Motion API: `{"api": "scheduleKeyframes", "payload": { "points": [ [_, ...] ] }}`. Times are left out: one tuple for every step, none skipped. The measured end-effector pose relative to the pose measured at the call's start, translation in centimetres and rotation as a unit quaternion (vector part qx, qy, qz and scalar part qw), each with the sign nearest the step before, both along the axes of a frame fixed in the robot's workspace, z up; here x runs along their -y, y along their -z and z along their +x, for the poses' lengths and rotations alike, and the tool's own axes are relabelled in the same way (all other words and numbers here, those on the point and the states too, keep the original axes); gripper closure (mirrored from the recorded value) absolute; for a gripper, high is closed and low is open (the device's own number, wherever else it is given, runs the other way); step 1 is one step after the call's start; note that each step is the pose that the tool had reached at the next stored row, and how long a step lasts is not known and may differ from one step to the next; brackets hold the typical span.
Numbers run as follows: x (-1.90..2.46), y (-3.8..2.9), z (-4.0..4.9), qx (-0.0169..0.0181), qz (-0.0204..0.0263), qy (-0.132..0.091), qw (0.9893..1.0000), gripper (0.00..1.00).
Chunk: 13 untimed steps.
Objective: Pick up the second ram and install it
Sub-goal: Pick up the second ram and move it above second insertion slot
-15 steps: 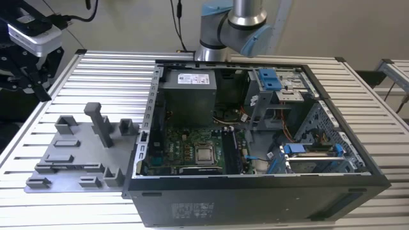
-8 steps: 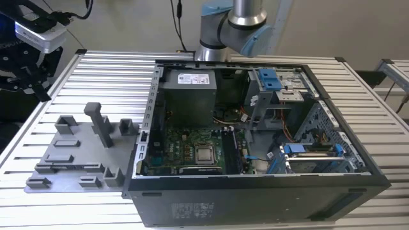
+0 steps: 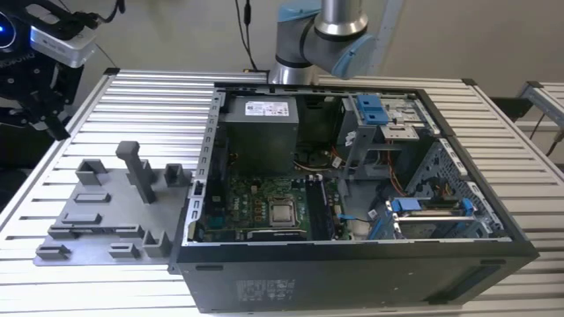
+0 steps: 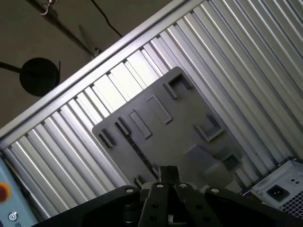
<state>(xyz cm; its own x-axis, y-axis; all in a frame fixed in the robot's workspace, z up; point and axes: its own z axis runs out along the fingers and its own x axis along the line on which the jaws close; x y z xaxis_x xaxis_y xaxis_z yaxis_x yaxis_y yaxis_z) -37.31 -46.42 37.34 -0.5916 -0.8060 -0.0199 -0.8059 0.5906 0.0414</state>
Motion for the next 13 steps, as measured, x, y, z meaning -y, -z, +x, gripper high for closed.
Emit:
{"api": "scheduleKeyframes", "payload": {
  "points": [
    [0.00,0.00,0.00,0.0000,0.0000,-0.009,1.0000,0.89],
    [0.00,0.00,0.00,0.0000,-0.0001,-0.018,0.9998,0.89],
    [0.00,0.00,0.00,0.0000,-0.0002,-0.027,0.9996,0.89],
    [0.00,0.00,0.00,0.0000,-0.0002,-0.036,0.9994,0.89],
    [0.00,0.00,0.00,0.0000,-0.0004,-0.045,0.9990,0.89],
    [0.00,0.00,0.00,0.0000,-0.0005,-0.054,0.9985,0.89],
    [0.00,0.00,0.00,0.0000,-0.0006,-0.063,0.9980,0.89],
    [0.00,0.00,0.00,0.0000,-0.0006,-0.072,0.9974,0.89],
    [0.00,0.00,0.00,0.0000,-0.0007,-0.081,0.9967,0.89],
    [0.00,0.00,0.00,0.0000,-0.0008,-0.090,0.9959,0.89],
    [0.00,0.00,0.00,0.0000,-0.0008,-0.099,0.9951,0.89],
    [0.00,0.00,0.00,0.0000,-0.0009,-0.109,0.9941,0.89],
    [0.00,0.00,0.00,0.0000,-0.0009,-0.117,0.9931,0.89]
  ]
}}
